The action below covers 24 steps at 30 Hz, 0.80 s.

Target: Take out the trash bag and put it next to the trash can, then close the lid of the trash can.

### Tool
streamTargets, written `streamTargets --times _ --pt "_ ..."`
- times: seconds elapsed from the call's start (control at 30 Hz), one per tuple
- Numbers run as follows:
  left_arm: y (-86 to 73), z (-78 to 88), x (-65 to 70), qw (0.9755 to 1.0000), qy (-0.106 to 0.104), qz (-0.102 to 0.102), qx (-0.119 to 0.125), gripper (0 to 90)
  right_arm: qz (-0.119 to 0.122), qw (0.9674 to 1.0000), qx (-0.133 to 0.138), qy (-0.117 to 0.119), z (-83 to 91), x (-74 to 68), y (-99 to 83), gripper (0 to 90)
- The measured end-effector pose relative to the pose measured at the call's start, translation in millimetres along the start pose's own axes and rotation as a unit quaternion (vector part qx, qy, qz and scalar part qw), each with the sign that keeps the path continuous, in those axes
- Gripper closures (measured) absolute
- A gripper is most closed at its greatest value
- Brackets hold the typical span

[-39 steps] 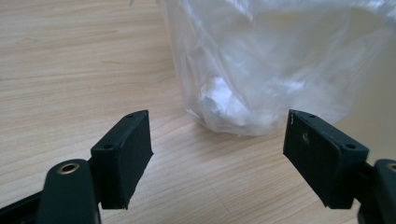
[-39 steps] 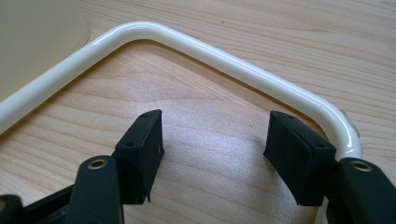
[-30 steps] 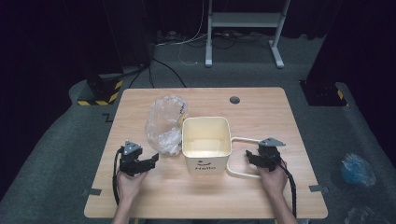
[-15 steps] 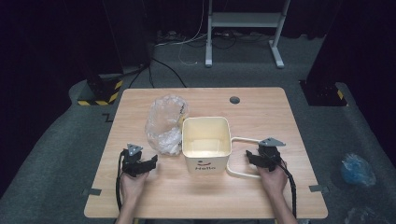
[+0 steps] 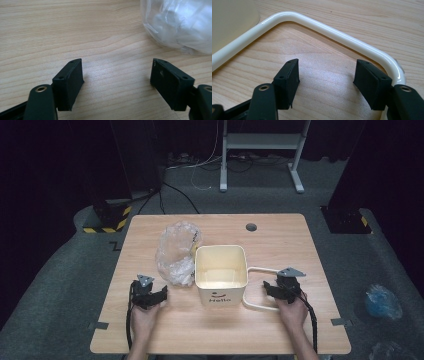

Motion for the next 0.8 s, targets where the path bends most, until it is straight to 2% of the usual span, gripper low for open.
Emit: streamTargets --times 0.37,0.5,0.67,0.8 --pt "-0.1 0.1 0.5 1.0000 -0.003 -0.001 0.000 26.7 -0.003 1.0000 -0.001 -0.003 0.8 0.5 -0.9 35.6" --pt "-0.1 0.3 0.7 1.0000 -0.003 -0.004 0.001 27.3 0.000 1.0000 -0.007 0.001 0.4 1.7 -0.9 30.6" --pt "0.0 0.3 0.6 1.0000 -0.004 -0.004 0.001 27.4 -0.004 0.9999 -0.010 -0.002 2.5 3.8 0.4 38.0" --pt "0.0 0.3 0.7 1.0000 -0.004 -0.004 0.001 27.5 -0.010 0.9999 0.013 -0.001 13.0 9.6 7.1 40.6"
Point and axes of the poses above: each handheld gripper's, and its own axes: z roughly backward along the jaws, y roughly out of its top, x roughly to its right, the point moved 8 cm from there along -z, roughly forward along the jaws, and after that the axes turned 4 degrees about z, right-handed, at the moved point
